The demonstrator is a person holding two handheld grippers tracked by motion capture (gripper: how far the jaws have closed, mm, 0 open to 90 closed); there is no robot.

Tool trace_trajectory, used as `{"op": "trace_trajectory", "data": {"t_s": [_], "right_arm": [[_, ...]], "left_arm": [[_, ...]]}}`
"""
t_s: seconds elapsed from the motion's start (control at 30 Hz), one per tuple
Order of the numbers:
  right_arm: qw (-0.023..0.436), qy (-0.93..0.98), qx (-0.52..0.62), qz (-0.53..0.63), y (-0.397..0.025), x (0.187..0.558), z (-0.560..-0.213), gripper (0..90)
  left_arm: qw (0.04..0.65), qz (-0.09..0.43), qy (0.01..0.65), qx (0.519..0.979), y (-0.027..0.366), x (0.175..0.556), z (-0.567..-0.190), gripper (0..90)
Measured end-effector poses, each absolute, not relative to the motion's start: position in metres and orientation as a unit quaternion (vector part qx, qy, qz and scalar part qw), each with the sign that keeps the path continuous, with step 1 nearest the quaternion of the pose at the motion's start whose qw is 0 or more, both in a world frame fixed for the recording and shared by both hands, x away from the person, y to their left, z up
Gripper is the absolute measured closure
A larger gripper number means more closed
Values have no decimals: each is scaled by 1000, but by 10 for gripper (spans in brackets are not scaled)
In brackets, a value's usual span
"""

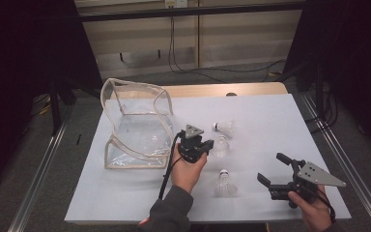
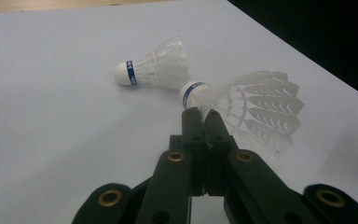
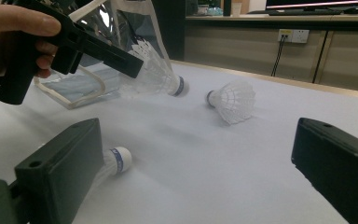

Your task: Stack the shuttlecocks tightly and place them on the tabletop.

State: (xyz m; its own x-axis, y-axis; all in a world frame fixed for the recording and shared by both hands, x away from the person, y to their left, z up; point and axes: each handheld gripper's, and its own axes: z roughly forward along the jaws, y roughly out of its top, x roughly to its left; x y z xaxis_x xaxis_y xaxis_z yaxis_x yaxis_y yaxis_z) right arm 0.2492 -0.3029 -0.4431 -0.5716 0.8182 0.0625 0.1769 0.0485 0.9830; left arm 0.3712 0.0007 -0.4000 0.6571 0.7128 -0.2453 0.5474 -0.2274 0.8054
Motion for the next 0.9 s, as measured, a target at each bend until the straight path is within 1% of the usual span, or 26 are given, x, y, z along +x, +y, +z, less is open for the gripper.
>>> {"op": "trace_trajectory", "data": {"t_s": [0.77, 0.9], "right_arm": [[273, 669, 372, 583, -303, 249, -443, 14], [273, 669, 371, 584, -303, 250, -443, 14]], "left_arm": [[445, 101, 450, 768, -5, 390, -417, 895], [457, 104, 460, 754, -5, 393, -417, 863]]}}
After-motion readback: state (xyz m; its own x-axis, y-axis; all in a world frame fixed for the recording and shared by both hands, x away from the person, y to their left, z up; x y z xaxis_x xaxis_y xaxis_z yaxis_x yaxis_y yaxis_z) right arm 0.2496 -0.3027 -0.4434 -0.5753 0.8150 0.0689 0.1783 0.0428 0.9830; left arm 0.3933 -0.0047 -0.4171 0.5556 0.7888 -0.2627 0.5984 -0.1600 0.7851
